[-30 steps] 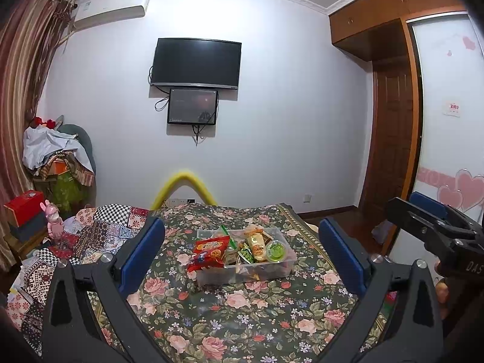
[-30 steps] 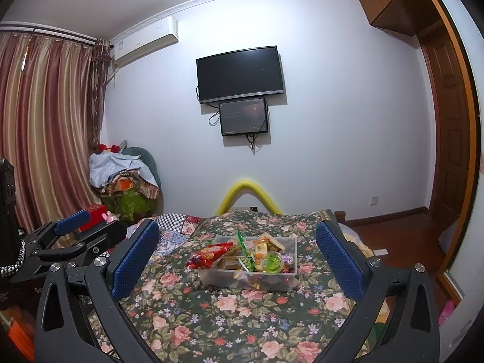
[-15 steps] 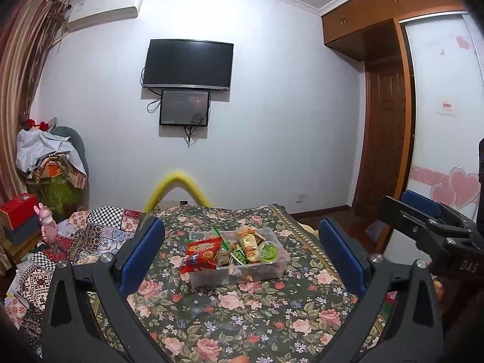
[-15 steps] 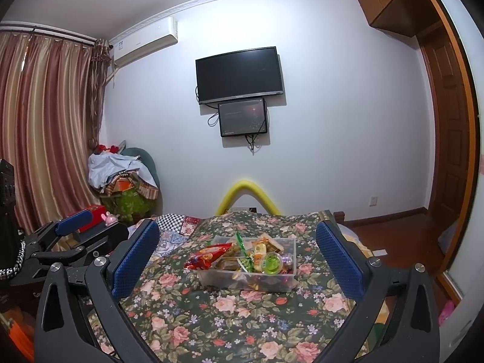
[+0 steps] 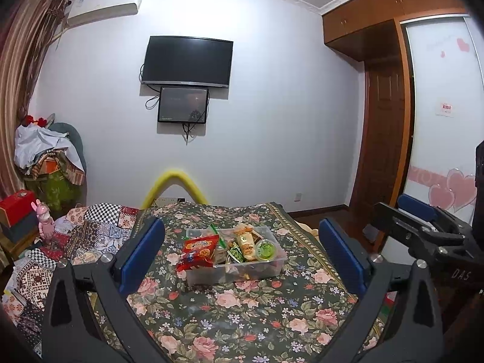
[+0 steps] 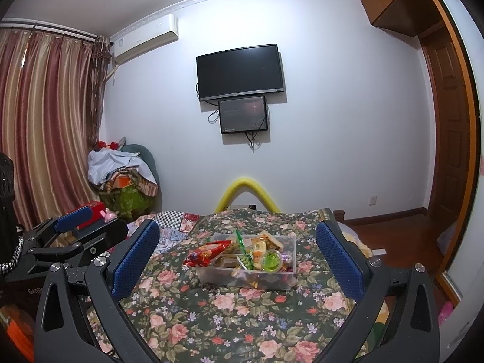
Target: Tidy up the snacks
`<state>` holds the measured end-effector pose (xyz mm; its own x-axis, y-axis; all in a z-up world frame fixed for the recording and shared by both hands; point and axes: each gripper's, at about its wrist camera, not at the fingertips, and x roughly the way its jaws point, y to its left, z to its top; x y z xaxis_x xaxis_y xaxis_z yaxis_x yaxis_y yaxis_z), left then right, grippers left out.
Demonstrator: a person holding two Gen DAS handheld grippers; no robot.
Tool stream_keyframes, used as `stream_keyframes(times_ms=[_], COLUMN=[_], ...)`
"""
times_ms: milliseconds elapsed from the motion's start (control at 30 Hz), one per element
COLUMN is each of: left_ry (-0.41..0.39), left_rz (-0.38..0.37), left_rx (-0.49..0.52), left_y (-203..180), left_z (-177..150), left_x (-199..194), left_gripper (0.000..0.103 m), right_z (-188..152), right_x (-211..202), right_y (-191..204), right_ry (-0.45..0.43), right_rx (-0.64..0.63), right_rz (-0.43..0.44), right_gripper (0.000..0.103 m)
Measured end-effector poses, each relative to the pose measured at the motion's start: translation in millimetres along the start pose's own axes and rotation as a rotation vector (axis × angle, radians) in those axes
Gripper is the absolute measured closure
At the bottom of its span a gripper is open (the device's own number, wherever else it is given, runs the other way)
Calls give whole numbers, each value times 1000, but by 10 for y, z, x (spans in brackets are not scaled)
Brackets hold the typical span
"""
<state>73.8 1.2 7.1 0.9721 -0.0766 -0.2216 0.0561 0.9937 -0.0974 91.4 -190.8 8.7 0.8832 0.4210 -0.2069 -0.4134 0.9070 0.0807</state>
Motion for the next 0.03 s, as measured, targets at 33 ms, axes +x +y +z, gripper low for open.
stream_keyframes(times_ms=[33], left_ry=[3], left_rz=[-3], left_rx=[-2], left_y=[5], left_z=[-3], left_x=[11], left_gripper=[0], right_z=[-3], right_x=[8], right_y=[-1], right_ry=[1], right_rx=[1], right_rz=[1], right_gripper=[0])
